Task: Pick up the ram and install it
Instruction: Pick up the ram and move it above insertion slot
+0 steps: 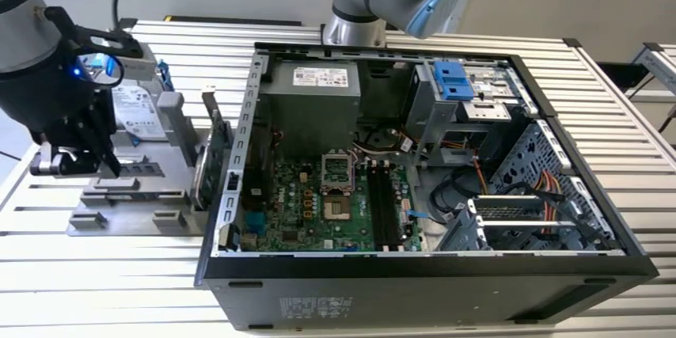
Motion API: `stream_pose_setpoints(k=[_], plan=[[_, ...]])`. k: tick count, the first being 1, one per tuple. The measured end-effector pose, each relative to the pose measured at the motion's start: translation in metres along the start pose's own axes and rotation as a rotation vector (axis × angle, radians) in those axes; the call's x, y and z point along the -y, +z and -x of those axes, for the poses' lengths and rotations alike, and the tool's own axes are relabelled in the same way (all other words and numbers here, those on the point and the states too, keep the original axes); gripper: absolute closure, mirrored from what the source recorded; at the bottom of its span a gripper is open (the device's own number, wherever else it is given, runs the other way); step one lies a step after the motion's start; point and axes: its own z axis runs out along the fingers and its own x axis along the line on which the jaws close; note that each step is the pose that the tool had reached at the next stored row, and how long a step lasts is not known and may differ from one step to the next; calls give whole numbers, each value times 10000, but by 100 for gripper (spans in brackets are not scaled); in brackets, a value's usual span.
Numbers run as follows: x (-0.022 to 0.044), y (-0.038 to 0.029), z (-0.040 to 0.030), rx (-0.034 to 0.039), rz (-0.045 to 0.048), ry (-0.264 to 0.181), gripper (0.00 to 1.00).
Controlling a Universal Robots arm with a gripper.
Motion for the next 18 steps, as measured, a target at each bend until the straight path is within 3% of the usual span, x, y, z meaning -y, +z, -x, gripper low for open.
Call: stream_pose_setpoints(k=[5,18], plan=[[2,-94,2,3,69,1,100],[2,-246,5,31,73,0,100]])
